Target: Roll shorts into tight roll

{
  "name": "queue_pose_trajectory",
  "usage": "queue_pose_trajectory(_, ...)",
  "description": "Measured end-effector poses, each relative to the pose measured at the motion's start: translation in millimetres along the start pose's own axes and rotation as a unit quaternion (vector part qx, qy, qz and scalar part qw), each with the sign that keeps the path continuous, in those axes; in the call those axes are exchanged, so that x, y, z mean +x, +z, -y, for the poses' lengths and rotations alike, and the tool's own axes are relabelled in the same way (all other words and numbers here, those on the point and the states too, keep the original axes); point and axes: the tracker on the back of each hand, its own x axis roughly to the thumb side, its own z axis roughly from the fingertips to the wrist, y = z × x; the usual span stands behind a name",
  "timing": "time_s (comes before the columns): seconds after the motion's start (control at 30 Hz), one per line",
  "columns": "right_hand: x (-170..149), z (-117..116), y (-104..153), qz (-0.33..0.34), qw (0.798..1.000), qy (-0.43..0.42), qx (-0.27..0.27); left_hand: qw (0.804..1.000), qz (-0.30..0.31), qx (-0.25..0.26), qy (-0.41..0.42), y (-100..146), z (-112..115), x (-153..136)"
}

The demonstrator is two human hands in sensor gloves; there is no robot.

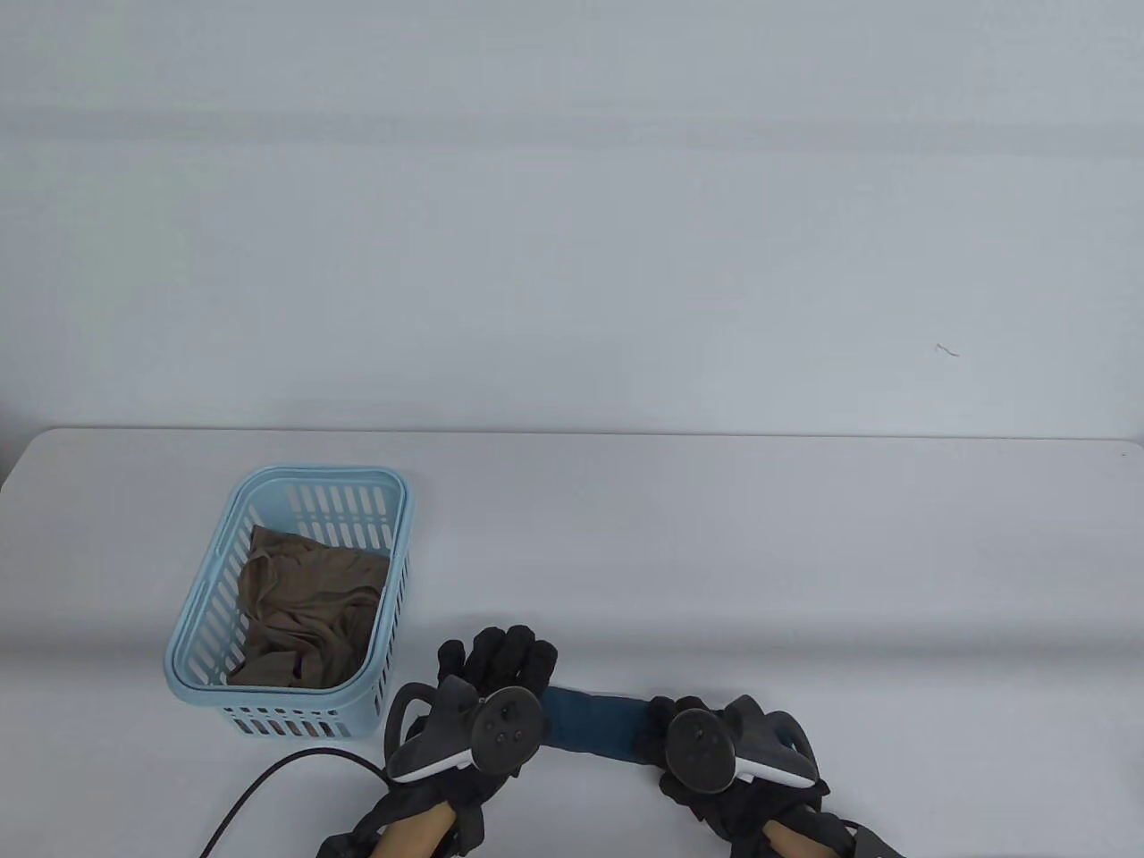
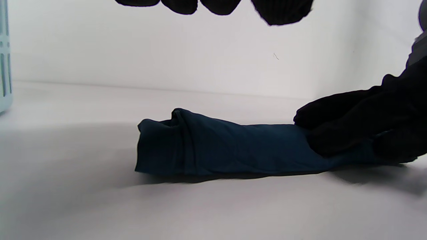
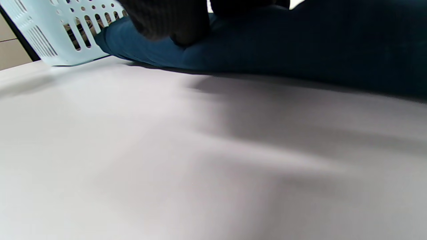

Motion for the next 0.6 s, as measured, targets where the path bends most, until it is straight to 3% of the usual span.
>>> queue_pose_trajectory(0.23,-22,4,-11,-0.088,0.996,0.016,-0.008,1.000,-0.004,-0.008,0.010,0,0,-1)
queue_pose_trajectory(0.6,-112,24,-26,-0.259,0.964,-0.064,-0.018,1.000,-0.003,-0.013,0.017,0,1,-2)
